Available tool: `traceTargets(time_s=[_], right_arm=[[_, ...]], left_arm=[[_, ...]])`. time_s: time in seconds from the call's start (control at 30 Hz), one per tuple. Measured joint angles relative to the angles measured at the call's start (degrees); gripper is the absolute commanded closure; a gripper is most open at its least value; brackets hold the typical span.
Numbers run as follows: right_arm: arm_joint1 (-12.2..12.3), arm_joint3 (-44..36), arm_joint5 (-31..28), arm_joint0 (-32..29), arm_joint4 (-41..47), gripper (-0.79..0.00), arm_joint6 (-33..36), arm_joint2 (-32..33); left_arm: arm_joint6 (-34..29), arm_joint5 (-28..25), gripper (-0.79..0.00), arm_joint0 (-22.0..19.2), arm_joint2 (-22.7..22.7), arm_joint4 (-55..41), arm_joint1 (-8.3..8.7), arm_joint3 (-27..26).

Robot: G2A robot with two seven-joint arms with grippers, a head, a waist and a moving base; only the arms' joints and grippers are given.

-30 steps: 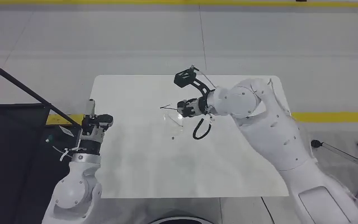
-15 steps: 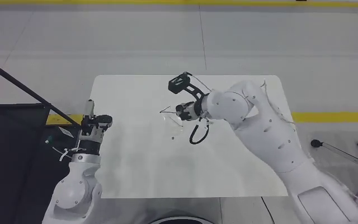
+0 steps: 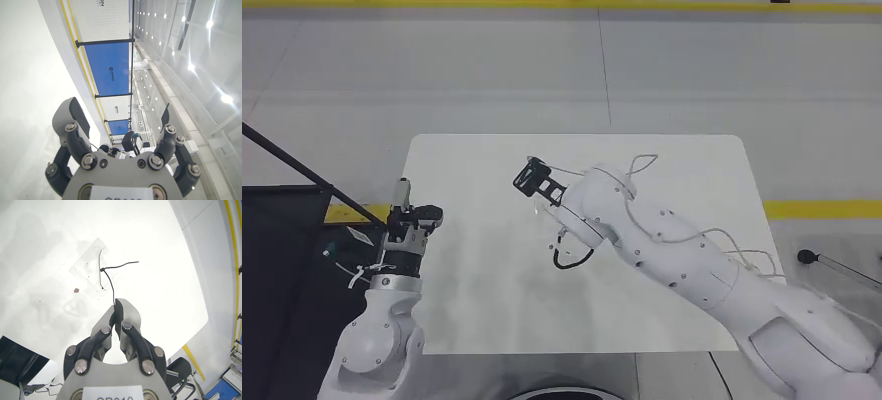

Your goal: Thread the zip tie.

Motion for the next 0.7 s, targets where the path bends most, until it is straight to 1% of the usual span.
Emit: traceTargets(time_s=[0.13, 0.27, 0.67, 0.7], right_arm=[[-2.1, 4.1, -1.9, 0.9, 1.6, 0.0, 0.6, -1.9], [-4.0, 8.0, -2.6, 1.3, 3.3, 0.0, -0.9, -2.6], [-8.7, 16.5, -5.6, 1.3, 6.1, 0.0, -4.3, -4.4], [-9.0, 16.9, -5.7, 1.4, 6.1, -0.08, -4.3, -4.4]], left_arm=[[0.0, 0.0, -0.785, 0.0, 0.0, 0.0, 0.0, 0.0], [0.0, 0.0, -0.785, 0.0, 0.0, 0.0, 0.0, 0.0], [0.0, 0.0, -0.785, 0.0, 0.0, 0.0, 0.0, 0.0], [0.0, 0.0, -0.785, 0.0, 0.0, 0.0, 0.0, 0.0]])
